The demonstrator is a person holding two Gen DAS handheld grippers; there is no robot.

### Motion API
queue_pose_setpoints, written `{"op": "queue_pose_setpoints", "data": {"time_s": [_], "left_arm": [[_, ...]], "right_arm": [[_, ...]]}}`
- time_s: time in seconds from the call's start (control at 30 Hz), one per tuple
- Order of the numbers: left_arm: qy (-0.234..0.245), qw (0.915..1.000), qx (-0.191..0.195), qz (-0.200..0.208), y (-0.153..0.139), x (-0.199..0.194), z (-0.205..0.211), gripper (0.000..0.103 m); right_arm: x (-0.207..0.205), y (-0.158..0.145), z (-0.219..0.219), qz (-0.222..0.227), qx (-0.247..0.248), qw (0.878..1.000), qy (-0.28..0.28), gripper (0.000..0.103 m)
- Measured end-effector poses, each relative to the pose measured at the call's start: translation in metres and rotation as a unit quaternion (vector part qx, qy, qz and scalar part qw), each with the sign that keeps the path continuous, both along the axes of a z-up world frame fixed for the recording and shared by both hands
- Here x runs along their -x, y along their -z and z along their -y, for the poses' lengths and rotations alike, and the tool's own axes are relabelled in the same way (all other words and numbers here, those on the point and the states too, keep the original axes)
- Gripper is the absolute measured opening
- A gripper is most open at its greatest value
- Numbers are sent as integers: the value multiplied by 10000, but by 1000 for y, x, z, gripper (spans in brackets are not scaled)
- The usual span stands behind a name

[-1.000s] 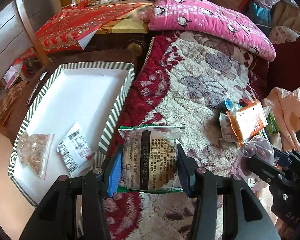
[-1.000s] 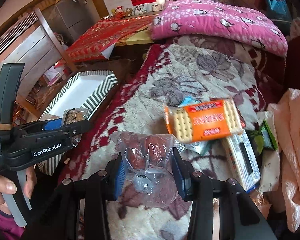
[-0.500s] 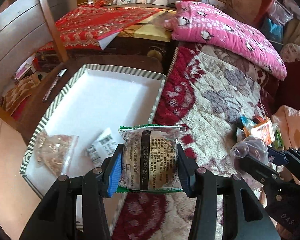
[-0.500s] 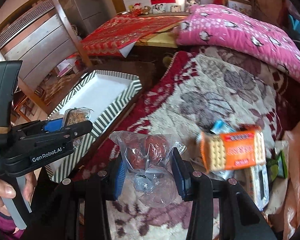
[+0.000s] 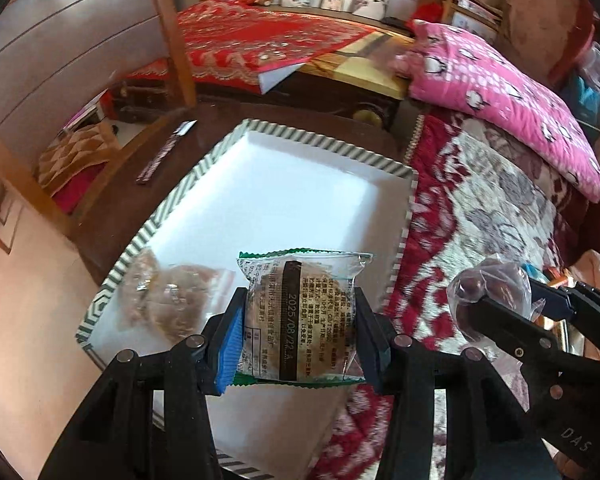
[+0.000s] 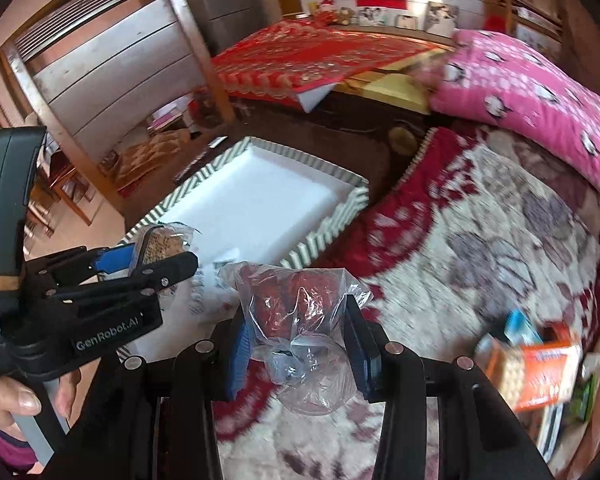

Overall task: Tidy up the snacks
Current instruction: 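Carry the biscuit packet and date bag into the tray and release both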

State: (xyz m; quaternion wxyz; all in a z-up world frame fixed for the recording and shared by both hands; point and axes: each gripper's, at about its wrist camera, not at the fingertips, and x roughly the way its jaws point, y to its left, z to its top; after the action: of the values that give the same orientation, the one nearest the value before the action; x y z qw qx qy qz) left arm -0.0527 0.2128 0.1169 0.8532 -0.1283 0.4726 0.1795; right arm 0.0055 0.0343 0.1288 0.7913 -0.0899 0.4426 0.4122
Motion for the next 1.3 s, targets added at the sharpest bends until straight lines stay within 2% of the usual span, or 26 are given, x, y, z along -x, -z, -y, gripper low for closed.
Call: {"op": "queue_pose_setpoints", "data": {"time_s": [0.47, 1.07, 1.3], "left_arm": [[-465, 9987, 122, -192, 17, 16, -43, 48], [-533, 9965, 349, -547, 42, 13, -53, 48], [-524, 9952, 419, -712, 50, 13, -54, 48]], "right_arm": [[-3, 10, -62, -54, 168, 9986, -501, 45], [-17, 29, -105, -163, 463, 9960, -743, 45], [-29, 44, -135, -247, 630, 9942, -840, 45]]}}
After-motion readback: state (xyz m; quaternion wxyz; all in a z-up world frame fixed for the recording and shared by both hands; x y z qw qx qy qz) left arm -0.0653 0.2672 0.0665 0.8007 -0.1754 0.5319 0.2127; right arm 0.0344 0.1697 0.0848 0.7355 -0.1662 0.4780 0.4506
